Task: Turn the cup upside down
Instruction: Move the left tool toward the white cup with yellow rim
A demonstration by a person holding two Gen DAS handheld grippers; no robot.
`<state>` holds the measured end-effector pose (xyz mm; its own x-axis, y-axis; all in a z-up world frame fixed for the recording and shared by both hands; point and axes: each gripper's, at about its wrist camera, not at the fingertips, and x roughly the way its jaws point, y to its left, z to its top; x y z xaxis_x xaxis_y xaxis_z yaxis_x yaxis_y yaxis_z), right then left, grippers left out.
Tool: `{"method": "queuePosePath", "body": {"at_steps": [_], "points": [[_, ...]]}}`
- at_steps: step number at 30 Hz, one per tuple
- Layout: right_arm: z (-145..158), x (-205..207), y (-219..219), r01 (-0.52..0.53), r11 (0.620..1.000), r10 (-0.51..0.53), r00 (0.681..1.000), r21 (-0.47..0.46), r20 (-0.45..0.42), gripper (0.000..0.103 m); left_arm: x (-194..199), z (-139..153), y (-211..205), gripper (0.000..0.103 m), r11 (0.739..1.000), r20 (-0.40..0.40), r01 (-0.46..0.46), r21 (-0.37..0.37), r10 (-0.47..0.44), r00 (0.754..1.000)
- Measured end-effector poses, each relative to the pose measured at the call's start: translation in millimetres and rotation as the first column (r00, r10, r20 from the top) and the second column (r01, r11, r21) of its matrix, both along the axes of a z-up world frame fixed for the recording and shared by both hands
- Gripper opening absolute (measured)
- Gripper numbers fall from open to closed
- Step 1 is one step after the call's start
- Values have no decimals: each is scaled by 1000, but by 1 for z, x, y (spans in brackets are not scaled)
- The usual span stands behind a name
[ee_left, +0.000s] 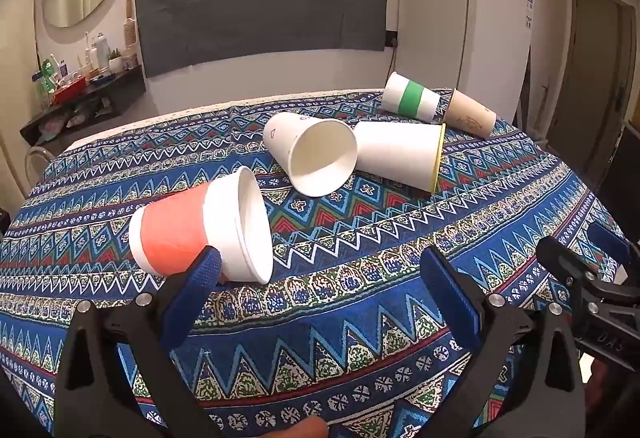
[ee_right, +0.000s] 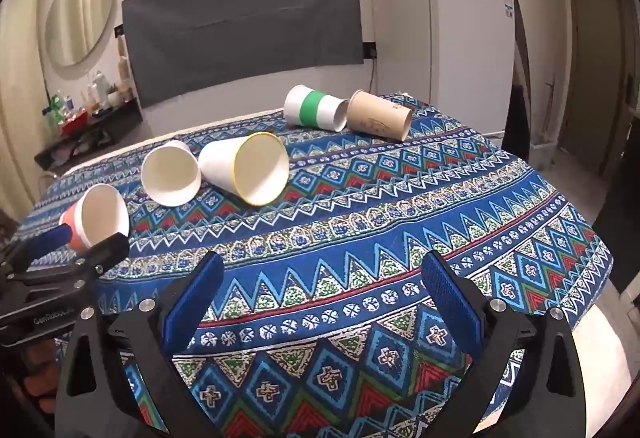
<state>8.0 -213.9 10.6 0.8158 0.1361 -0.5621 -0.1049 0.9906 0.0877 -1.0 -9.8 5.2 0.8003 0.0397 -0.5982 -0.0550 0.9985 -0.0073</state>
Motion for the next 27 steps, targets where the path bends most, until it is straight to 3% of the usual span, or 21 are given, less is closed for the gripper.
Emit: {"method": "queuePosePath", "body": {"at_steps": [27], "points": [[4,1,-7,33,999,-32,999,-31,17,95,7,4,-6,97,1000,-6,-5,16,5,1000]]}}
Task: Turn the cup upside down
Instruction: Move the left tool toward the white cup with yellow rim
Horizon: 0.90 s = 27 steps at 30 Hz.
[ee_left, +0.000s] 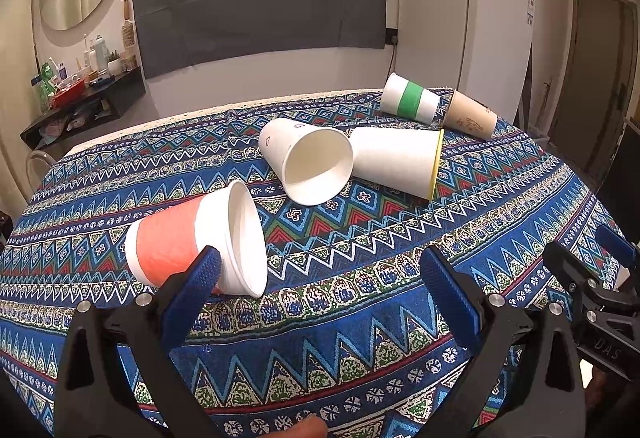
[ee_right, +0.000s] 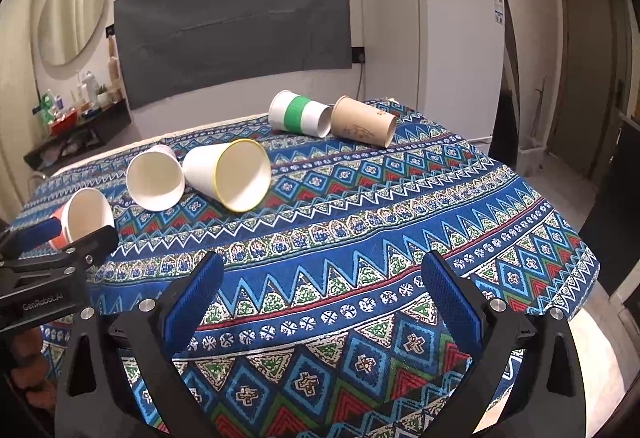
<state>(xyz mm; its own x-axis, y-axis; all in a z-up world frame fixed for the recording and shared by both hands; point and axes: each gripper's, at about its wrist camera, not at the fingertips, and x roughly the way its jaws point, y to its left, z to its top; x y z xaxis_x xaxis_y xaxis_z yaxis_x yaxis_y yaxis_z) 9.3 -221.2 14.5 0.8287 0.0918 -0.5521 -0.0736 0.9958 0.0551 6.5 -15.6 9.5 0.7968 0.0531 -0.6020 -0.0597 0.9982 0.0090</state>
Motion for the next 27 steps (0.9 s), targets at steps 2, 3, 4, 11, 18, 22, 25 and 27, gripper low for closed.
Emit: {"method": "queuePosePath", "body": {"at_steps": [2,3,4,11,18,22,25,27], "points": [[1,0,0,3,1000,-3,1000,-11,0,95,1,0,-1,97,1000,-4,-1,2,1,1000],[1,1,-1,7,1000,-7,1000,-18,1,95,1,0,-1,97,1000,-5,-5,3,5,1000],[1,1,-1,11,1000,-11,1000,-22,2,95,1,0,-1,97,1000,-6,-7,4,7,1000],[0,2,-5,16,1000,-16,1000,-13,-7,95,3,0,-5,97,1000,-13,6,7,-6,1000],[0,4,-7,10,1000,-11,1000,-27,-12,95,7,2,-12,97,1000,-12,18,17,-18,1000],[1,5,-10,19,1000,-19,1000,-23,-15,95,10,2,-18,97,999,-16,25,27,-25,1000],[4,5,-11,28,999,-29,999,-37,-24,95,13,4,-22,97,999,-24,37,27,-36,999],[9,5,-13,37,998,-37,999,-47,-15,95,16,5,-24,97,999,-30,40,26,-39,999]]}}
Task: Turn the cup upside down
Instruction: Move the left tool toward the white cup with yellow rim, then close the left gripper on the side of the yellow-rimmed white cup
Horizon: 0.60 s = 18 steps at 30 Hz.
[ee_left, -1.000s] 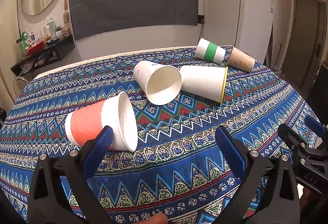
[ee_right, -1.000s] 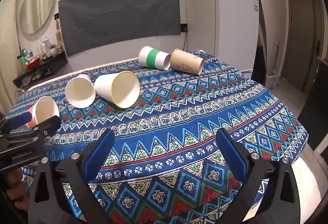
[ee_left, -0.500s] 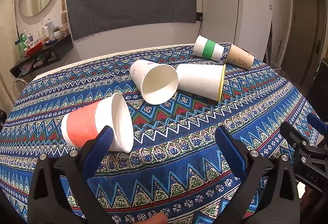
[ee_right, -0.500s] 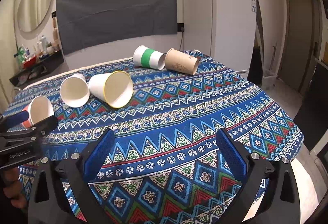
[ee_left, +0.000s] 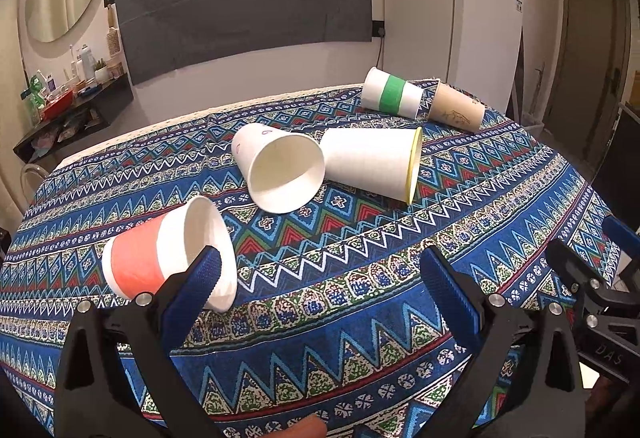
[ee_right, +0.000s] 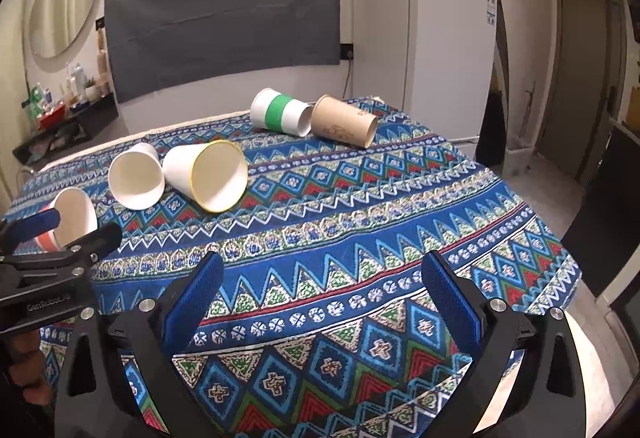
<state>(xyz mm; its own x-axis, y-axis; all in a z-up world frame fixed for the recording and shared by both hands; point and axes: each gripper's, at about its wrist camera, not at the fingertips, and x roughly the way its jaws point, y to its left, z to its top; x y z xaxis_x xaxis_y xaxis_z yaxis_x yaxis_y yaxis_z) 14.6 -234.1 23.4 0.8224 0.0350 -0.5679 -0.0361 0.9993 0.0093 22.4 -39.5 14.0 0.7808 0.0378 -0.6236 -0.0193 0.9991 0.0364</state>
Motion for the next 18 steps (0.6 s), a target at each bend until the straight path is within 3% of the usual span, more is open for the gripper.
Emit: {"method": "queuePosePath", "body": {"at_steps": [12,18], "points": [[30,34,-14,46,999,-46,999,11,15,95,27,-1,-17,97,999,-50,-1,-38,-1,999],[30,71,-34,61,989,-54,997,134,-51,95,46,-2,-25,97,999,-80,-25,-28,23,997]]}}
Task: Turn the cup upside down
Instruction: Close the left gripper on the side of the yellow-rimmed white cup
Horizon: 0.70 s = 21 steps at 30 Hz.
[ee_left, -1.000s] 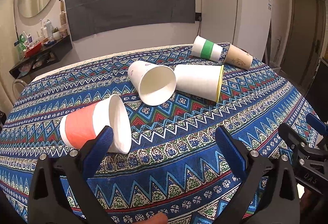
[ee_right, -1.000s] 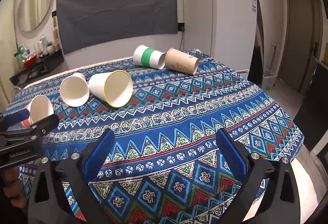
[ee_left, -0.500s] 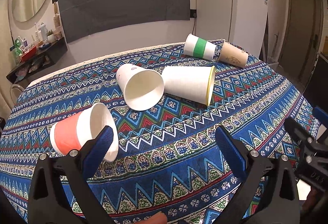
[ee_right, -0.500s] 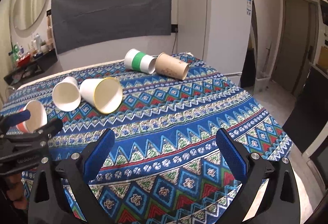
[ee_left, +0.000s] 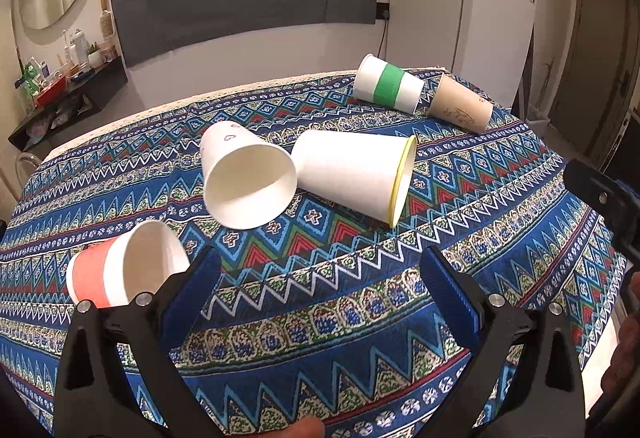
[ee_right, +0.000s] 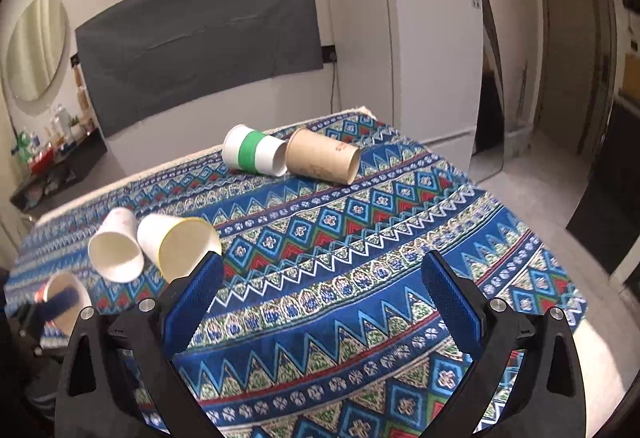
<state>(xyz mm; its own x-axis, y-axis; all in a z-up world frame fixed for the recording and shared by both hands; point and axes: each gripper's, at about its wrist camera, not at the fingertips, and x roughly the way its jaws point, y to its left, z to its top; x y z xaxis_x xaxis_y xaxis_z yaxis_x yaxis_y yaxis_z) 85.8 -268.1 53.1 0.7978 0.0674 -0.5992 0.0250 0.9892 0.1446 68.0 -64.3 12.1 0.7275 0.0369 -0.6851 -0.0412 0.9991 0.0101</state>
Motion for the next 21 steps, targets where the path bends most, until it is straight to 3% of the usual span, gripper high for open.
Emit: {"method": "queuePosePath", "body": {"at_steps": [5,10,14,18,21], "points": [[-10,29,-10,-25,995,31,998,99,-61,95,16,-2,-5,97,1000,-14,5,-6,-5,1000],[-18,42,-15,-8,996,14,997,87,-72,95,31,-5,-11,97,1000,-14,8,-4,-8,1000],[-26,48,-16,-33,996,40,996,84,-82,95,43,-5,-17,85,1000,-16,7,-1,-7,1000],[-31,48,-17,-38,997,44,995,72,-86,95,54,-10,-22,74,998,-34,-26,55,28,999],[-34,47,-20,-42,996,48,995,73,-89,95,58,-12,-24,53,998,-40,-22,62,24,999]]}}
